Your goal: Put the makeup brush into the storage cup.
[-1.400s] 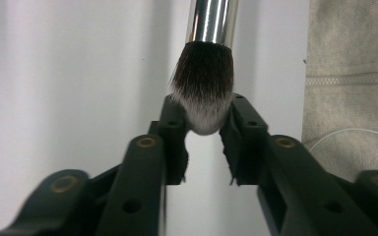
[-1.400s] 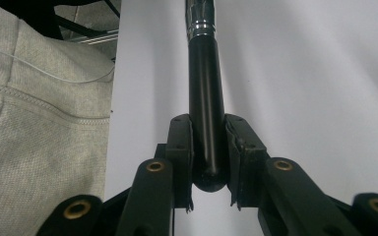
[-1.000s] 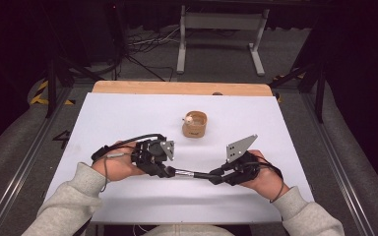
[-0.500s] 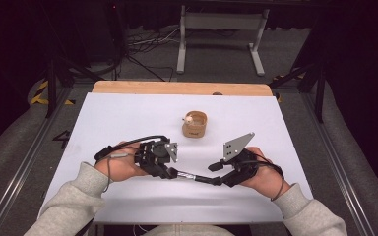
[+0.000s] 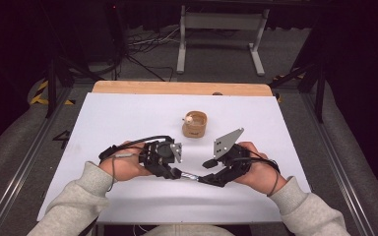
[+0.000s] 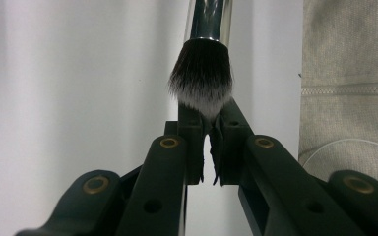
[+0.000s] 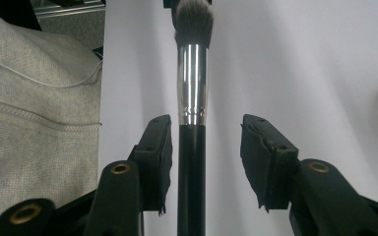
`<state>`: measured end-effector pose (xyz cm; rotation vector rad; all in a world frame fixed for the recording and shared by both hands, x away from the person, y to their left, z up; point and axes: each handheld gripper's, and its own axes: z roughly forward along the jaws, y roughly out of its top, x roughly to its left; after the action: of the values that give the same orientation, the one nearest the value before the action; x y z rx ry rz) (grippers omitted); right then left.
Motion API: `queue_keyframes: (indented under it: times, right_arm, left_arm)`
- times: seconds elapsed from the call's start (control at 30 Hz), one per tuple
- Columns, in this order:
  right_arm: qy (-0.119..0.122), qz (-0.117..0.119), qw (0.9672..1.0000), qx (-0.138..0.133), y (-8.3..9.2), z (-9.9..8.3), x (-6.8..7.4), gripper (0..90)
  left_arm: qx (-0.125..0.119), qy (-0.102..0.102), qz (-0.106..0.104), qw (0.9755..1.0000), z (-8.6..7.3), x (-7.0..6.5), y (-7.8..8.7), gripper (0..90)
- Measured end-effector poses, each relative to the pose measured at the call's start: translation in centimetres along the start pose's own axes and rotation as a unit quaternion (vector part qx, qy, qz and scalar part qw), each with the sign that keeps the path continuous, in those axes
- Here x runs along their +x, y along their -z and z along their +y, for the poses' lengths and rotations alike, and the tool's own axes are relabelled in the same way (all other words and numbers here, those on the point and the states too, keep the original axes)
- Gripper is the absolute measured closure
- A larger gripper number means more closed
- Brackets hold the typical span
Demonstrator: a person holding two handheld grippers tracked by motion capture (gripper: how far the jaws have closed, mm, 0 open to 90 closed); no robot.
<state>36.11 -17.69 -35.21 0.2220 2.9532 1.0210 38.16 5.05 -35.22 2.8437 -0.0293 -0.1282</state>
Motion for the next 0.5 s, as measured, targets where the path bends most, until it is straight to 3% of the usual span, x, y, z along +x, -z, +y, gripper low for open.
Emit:
queue_keyframes:
  times: [0.5]
  right_arm:
    - [-0.004,0.010,0.9992,0.039,-1.8,1.6,0.0,57.5]
  left_arm:
    - [-0.002,0.003,-0.002,1.0000,0.4,0.0,-0.4,84.4]
